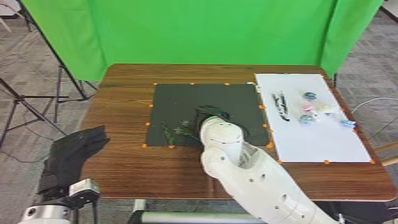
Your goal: Arrange flowers
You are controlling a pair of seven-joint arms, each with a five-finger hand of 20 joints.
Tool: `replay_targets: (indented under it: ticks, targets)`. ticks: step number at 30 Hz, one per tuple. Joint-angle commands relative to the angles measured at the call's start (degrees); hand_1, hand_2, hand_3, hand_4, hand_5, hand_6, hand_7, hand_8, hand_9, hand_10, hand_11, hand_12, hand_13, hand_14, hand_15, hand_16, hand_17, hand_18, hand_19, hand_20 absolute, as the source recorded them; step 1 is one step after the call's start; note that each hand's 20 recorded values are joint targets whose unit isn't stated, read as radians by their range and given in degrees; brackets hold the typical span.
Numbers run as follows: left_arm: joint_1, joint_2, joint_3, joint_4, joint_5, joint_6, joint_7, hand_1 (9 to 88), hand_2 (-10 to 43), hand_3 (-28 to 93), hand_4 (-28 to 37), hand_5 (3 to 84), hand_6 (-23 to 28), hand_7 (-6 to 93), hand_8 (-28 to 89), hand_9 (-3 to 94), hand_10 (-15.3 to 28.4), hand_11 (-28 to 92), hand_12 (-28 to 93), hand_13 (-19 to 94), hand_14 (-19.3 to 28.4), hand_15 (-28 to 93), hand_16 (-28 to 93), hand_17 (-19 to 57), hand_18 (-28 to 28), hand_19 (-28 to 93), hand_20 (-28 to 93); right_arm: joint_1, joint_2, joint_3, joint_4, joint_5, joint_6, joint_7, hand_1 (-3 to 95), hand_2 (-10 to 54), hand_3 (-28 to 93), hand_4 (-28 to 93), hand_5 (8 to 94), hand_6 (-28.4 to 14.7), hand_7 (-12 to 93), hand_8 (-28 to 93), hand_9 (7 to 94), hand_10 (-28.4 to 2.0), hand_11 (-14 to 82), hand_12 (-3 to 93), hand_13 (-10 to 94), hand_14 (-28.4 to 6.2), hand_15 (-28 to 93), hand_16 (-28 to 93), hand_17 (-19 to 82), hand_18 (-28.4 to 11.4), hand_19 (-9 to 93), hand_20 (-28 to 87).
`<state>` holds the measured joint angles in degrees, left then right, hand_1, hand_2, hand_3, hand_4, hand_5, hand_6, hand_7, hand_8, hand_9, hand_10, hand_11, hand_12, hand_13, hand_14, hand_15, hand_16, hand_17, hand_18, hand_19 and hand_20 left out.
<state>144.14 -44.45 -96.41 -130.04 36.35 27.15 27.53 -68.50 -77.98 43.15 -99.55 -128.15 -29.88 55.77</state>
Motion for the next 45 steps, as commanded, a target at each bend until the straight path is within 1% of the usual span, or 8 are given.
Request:
replay_targets:
  ticks: [1,5,11,15,20,22,39,45]
  targets:
    - [1.73,-0.87,-0.36,-0.71,0.29,0.5,-0.28,28.1,6.2,81,-17.6,53.3,15.3,20.7,-10,43.0,22.6,37,10,28,27.8,65,-14,-8.1,23.4,60,14,0.45,0.78,-0.02,-2.15,0.13,-1.44,0.36,36.2,-2.4,73,-21,74.1,-7.6,40,6,81.0,-18.1,45.0,26.8,79,-11.7,76,30,63,-18.4,93,39]
    - [3.18,-0.65,-0.33,-1.08,-0.41,1.34,1.14,28.1,6.3,81,-17.7,53.2,15.3,20.7,-10,43.0,22.5,37,10,28,27.9,65,-14,-8.1,23.4,60,14,0.97,2.91,-0.13,-4.69,-0.28,0.09,-1.27,34.0,-0.8,73,-20,74.3,-8.0,42,-7,80.5,-18.5,44.8,26.9,79,-12.0,75,30,62,-18.5,93,38]
    - [4.12,0.25,0.15,-1.31,-1.86,2.63,3.58,28.1,6.2,81,-17.9,53.2,15.3,20.8,-10,43.0,22.5,37,10,28,27.8,65,-14,-8.0,23.4,60,14,1.26,8.86,-0.1,-8.45,-3.74,9.13,-8.03,30.2,2.7,73,-20,66.2,-9.9,40,-9,71.3,-23.4,37.6,23.2,69,-16.3,74,25,50,-24.2,93,26]
    - [3.8,0.76,0.89,-1.2,-2.26,3.0,4.48,28.1,6.2,81,-18.1,53.2,15.3,20.8,-10,43.0,22.6,38,10,28,27.9,65,-14,-8.0,23.4,60,14,1.48,13.03,0.84,-9.76,-5.02,14.32,-9.9,29.3,2.8,74,-20,61.7,-10.4,41,-10,66.4,-24.7,34.4,22.0,65,-18.0,74,22,45,-25.2,93,19]
    - [3.7,1.19,1.43,-1.11,-2.84,3.41,5.24,28.1,6.2,81,-18.1,53.2,15.3,20.8,-10,43.1,22.5,37,10,28,27.9,65,-14,-8.0,23.4,60,14,2.48,16.79,3.64,-8.12,-4.83,15.27,-9.25,28.7,2.4,76,-20,57.3,-11.9,40,-11,62.4,-25.9,34.1,21.5,62,-18.4,74,20,43,-25.1,93,15]
    - [4.1,1.86,1.69,-1.06,-3.75,3.83,6.59,28.1,6.2,81,-18.1,53.2,15.3,20.8,-10,43.1,22.5,37,10,28,27.9,65,-14,-8.0,23.4,60,14,3.05,18.41,4.05,-6.74,-5.49,15.31,-8.75,28.5,2.0,76,-20,54.8,-12.6,40,-11,60.4,-26.8,34.1,21.4,60,-19.3,74,20,41,-25.3,93,13]
    - [3.02,1.85,2.53,-0.69,-3.57,3.37,6.18,28.1,6.2,81,-18.1,53.2,15.4,20.7,-10,43.1,22.5,38,10,28,28.0,65,-14,-8.0,23.4,60,14,4.78,23.51,6.48,5.67,-3.4,9.87,-1.04,27.5,0.3,75,-22,51.4,-15.4,38,-11,55.3,-28.4,36.9,22.3,57,-20.6,77,17,39,-26.3,93,10]
    - [1.54,2.22,3.84,-0.36,-3.48,3.12,6.28,28.1,6.2,81,-18.1,53.2,15.3,20.7,-10,43.1,22.5,38,10,28,27.9,65,-14,-8.0,23.4,60,14,4.06,23.2,6.93,7.77,-3.12,9.79,-0.1,27.6,0.4,74,-22,51.7,-15.5,38,-11,55.4,-28.4,37.5,22.3,58,-20.2,77,18,39,-26.2,93,12]
